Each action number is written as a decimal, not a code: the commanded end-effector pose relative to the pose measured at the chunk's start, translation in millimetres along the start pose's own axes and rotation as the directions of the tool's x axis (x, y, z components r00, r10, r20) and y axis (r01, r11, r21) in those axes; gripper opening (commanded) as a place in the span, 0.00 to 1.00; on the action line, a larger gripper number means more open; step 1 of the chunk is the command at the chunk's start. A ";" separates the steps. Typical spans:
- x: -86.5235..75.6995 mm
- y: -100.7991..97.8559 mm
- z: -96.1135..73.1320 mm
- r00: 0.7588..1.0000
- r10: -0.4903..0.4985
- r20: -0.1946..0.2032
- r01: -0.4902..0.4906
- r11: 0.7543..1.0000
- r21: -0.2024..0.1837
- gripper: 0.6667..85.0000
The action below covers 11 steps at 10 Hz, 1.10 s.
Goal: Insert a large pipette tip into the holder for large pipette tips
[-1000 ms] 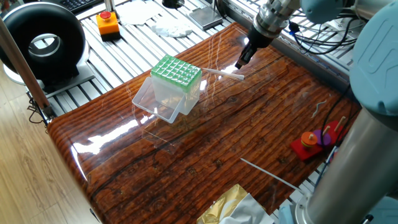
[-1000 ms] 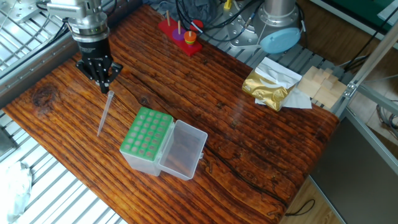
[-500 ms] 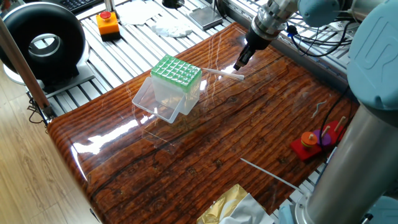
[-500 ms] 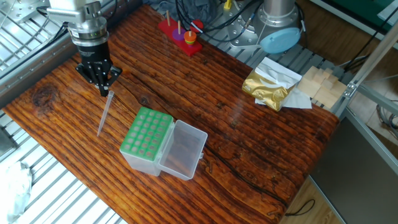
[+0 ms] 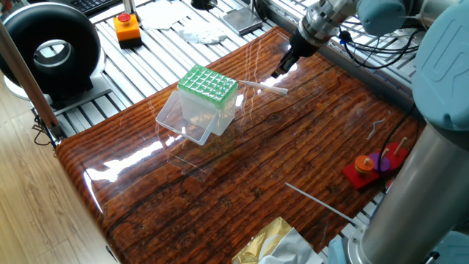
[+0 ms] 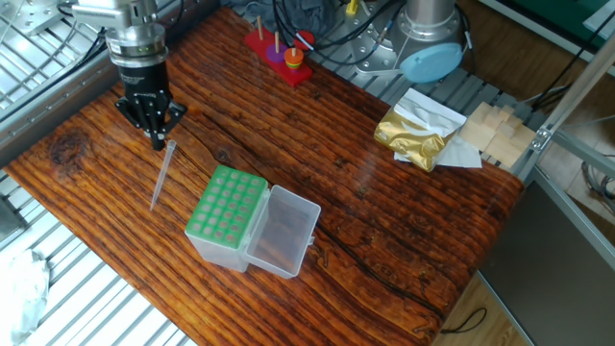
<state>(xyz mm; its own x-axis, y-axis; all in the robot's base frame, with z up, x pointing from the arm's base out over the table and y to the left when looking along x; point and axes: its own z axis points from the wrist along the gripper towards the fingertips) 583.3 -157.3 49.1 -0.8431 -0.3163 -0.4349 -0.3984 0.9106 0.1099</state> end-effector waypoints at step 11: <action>3.3 -6.3 -15.0 0.995 0.036 0.093 -0.039 0.999 0.034 0.00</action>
<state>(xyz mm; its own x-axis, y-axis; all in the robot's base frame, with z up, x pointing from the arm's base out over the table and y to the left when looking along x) 587.5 -159.4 59.5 -0.8148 -0.2683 -0.5140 -0.3659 0.9256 0.0969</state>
